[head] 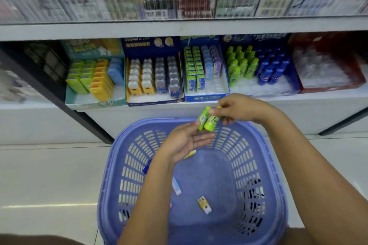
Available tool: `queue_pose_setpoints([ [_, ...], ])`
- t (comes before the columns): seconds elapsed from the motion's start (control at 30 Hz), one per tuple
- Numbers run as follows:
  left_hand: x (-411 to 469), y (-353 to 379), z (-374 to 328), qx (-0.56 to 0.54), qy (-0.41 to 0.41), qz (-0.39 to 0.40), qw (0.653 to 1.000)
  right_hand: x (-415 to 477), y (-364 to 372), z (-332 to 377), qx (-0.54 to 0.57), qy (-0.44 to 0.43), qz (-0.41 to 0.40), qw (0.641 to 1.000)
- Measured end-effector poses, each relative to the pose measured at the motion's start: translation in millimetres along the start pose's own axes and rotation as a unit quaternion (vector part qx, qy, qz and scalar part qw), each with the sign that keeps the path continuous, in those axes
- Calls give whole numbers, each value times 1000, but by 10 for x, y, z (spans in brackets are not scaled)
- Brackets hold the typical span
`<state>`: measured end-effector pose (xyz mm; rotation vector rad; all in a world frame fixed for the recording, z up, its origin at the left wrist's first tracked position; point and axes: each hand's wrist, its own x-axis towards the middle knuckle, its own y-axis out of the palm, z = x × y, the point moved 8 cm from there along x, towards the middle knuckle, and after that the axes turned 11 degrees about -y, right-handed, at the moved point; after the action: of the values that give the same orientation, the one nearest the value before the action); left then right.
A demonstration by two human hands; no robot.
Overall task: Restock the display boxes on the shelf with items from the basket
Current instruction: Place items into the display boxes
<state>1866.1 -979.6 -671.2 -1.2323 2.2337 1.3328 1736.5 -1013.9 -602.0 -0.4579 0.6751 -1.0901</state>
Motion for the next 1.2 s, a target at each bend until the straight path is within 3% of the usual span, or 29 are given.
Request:
queue_pose_setpoints([
  [0.2,-212,176,-257,-34,125,-98,987,-26,-128,410,160,-60,-139,975],
  [0.33,-332,160,-378,-19,174,-136,975,-100,-161,604,194,-97,-123,968],
  [0.43,-367,130,-395,-25,170,-143,975,-163,-319,645,184,-108,-147,966],
  [0.5,-372,109,-383,-21,161,-153,975,-225,-592,523,163,-89,-231,955],
  [0.6,-382,109,-369,-8,157,-157,975,-389,-1110,268,11,-52,-368,928],
  [0.67,-381,140,-376,2,158,-148,976,-422,-1300,110,-48,-33,-397,916],
  [1.07,-230,273,-354,52,168,-123,977,-50,-1299,-319,-71,7,-284,956],
  [1.2,-182,309,-349,36,157,-102,982,-6,-1271,-339,-80,15,-288,954],
])
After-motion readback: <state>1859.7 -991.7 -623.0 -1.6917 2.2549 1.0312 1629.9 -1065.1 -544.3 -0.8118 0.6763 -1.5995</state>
